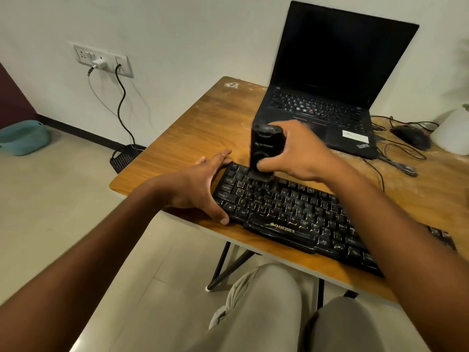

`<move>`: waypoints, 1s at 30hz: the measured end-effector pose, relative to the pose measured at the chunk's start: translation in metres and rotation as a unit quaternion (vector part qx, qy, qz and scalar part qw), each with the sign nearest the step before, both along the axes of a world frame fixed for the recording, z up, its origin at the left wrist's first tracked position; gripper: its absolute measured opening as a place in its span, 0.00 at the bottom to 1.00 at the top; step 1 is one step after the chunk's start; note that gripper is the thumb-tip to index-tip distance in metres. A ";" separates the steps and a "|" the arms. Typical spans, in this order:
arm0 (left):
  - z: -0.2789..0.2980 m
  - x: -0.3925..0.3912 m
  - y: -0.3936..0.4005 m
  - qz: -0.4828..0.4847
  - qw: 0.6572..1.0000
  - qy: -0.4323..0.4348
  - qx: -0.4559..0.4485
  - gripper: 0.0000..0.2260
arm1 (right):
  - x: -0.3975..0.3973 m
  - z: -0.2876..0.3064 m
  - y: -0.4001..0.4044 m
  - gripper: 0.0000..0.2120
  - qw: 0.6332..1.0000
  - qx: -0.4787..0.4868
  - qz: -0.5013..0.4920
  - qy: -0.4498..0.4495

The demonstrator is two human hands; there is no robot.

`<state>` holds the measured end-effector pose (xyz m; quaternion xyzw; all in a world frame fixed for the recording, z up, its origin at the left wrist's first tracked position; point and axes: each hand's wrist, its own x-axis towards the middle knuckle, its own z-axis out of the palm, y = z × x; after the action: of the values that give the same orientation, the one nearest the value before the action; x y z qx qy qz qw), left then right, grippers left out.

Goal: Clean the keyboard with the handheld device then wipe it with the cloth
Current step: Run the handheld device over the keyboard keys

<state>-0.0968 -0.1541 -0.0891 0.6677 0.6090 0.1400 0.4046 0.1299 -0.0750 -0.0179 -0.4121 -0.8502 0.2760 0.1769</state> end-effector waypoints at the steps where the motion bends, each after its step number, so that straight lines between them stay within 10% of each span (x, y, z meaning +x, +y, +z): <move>1: 0.000 0.000 0.000 -0.003 1.000 -0.001 0.000 0.70 | -0.008 -0.006 -0.003 0.17 0.999 -0.008 -0.019 0.040; 30: 0.003 0.002 -0.002 -0.003 1.000 0.015 -0.005 0.69 | 0.000 -0.012 0.008 0.14 0.995 -0.096 0.021 0.001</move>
<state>-0.0953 -0.1565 -0.0862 0.6695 0.6136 0.1261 0.3992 0.1298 -0.0665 -0.0298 -0.4088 -0.8278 0.3609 0.1317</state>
